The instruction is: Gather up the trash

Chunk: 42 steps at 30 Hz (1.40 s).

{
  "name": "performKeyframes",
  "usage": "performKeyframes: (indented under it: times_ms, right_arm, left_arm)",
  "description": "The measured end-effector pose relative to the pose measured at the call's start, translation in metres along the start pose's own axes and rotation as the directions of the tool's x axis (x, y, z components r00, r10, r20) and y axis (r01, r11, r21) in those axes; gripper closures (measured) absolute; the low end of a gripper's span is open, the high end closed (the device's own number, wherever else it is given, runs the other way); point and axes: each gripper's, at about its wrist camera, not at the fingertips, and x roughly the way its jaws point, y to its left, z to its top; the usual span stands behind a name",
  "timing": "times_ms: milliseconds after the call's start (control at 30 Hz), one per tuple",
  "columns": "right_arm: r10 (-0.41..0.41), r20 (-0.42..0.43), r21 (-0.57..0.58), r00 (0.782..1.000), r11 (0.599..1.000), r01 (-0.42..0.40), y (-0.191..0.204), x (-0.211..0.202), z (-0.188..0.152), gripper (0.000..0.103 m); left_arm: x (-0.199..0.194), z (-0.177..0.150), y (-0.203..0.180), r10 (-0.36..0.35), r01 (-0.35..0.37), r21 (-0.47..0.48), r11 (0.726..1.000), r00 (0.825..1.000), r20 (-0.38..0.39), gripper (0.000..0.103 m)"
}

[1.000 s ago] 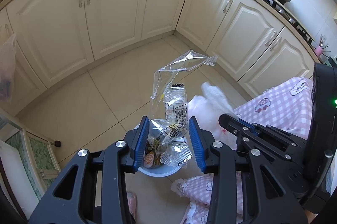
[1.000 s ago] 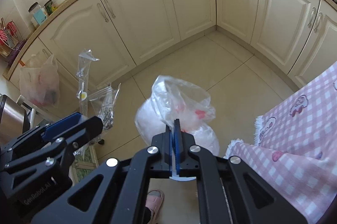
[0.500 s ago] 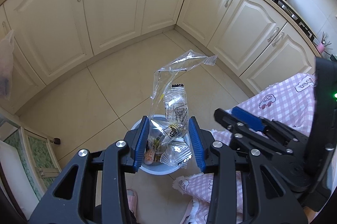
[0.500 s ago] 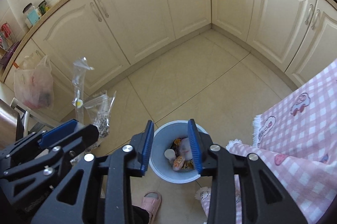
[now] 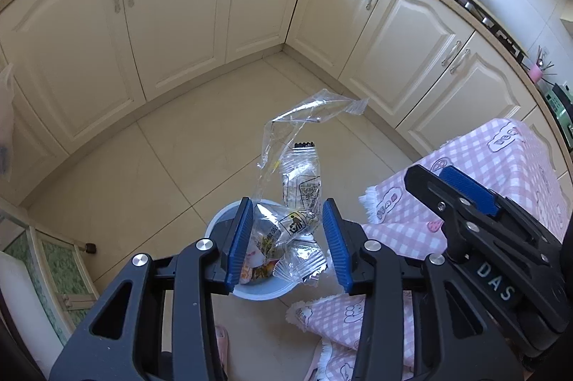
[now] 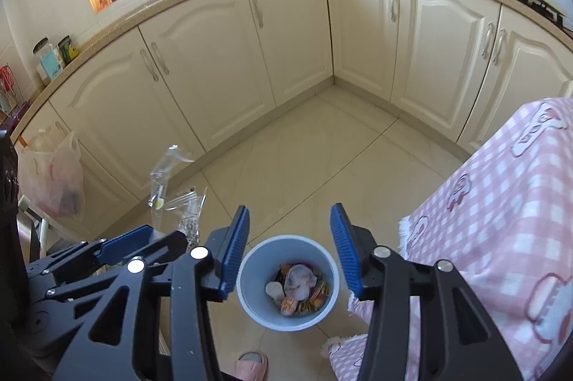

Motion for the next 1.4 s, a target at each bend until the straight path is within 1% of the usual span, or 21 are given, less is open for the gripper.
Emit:
performKeyframes:
  times_ms: [33,100,200,367,433,500,533,600,700,900,1000,1167,1267,1300,1400]
  right_arm:
    - [0.002,0.009,0.003,1.0,1.0,-0.002,-0.001,-0.003,0.001,0.055]
    - [-0.006,0.025,0.009,1.0,1.0,0.005,-0.004,-0.01,0.002,0.055]
    - [-0.009,0.045,0.025,0.999,1.0,0.008,-0.011,-0.021,0.003,0.054]
    - [-0.017,0.072,0.037,0.997,0.999,0.014,-0.02,-0.043,0.002,0.054]
    - [-0.02,0.085,0.039,0.996,0.999,0.017,-0.021,-0.052,0.002,0.054]
    - [-0.025,0.103,0.039,0.994,0.999,0.021,-0.022,-0.065,0.001,0.053]
    - [-0.027,0.109,0.039,0.994,0.999,0.023,-0.023,-0.071,0.001,0.053]
    - [-0.032,0.128,0.04,0.991,0.999,0.027,-0.026,-0.086,-0.002,0.052]
    - [-0.046,0.173,0.042,0.984,0.998,0.039,-0.029,-0.117,-0.009,0.049]
    - [-0.084,0.251,0.044,0.964,0.996,0.075,-0.032,-0.175,-0.029,0.045]
    - [-0.103,0.29,0.047,0.951,0.995,0.093,-0.034,-0.207,-0.042,0.044]
    - [-0.14,0.367,0.056,0.92,0.99,0.128,-0.034,-0.258,-0.07,0.039]
    - [-0.156,0.403,0.075,0.902,0.988,0.137,-0.037,-0.283,-0.089,0.035]
    - [-0.161,0.418,0.08,0.894,0.987,0.14,-0.037,-0.293,-0.097,0.035]
    - [-0.182,0.45,0.09,0.874,0.983,0.159,-0.037,-0.315,-0.117,0.033]
  left_arm:
    - [-0.002,0.0,-0.001,0.002,-0.002,-0.005,1.0,1.0,0.007,0.06]
    - [-0.006,0.0,-0.003,0.005,-0.005,-0.005,1.0,1.0,0.015,0.05]
    - [-0.013,-0.001,-0.006,0.008,-0.008,-0.004,1.0,1.0,0.029,0.04]
    - [-0.027,-0.001,-0.016,0.011,-0.011,0.01,1.0,0.998,0.054,0.031]
    - [-0.038,-0.002,-0.023,0.009,-0.011,0.022,1.0,0.997,0.071,0.03]
    - [-0.049,-0.003,-0.027,0.013,-0.016,0.038,0.999,0.996,0.089,0.026]
    - [-0.058,-0.005,-0.031,0.019,-0.024,0.048,0.999,0.994,0.106,0.024]
    - [-0.072,-0.006,-0.036,0.021,-0.029,0.062,0.998,0.99,0.136,0.017]
    - [-0.098,-0.012,-0.043,0.003,-0.017,0.077,0.997,0.983,0.186,0.013]
    - [-0.152,-0.034,-0.064,-0.016,-0.023,0.129,0.991,0.957,0.29,0.009]
    - [-0.181,-0.05,-0.074,-0.039,-0.015,0.152,0.988,0.939,0.342,0.008]
    - [-0.215,-0.074,-0.089,-0.082,0.006,0.189,0.982,0.914,0.397,0.008]
    - [-0.237,-0.092,-0.094,-0.1,0.006,0.21,0.978,0.893,0.439,0.008]
    - [-0.241,-0.097,-0.096,-0.103,0.007,0.213,0.977,0.888,0.447,0.008]
    - [-0.261,-0.114,-0.101,-0.13,0.013,0.237,0.971,0.865,0.484,0.008]
